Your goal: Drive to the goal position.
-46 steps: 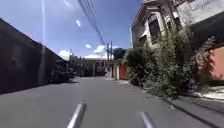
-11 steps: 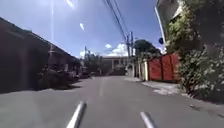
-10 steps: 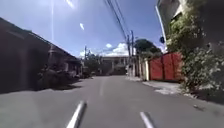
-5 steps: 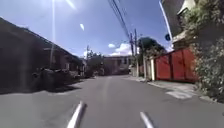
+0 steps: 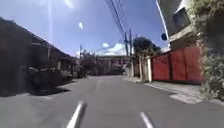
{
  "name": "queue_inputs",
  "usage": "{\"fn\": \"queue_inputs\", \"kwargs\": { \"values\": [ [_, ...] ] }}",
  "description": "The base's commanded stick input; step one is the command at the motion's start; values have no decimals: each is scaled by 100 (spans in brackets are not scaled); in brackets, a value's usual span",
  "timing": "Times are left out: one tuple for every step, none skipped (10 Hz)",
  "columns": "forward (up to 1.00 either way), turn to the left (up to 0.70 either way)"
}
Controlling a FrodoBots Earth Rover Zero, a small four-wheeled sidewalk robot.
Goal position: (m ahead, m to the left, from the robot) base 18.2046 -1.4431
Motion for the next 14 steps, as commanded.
{"fn": "queue_inputs", "kwargs": {
  "values": [
    [100, 3],
    [100, 0],
    [100, 0],
    [100, 0],
    [100, 0],
    [100, 0],
    [100, 0],
    [100, 0],
    [100, 0],
    [100, 0],
    [100, 0],
    [100, 0],
    [100, 0],
    [100, 0]
  ]
}}
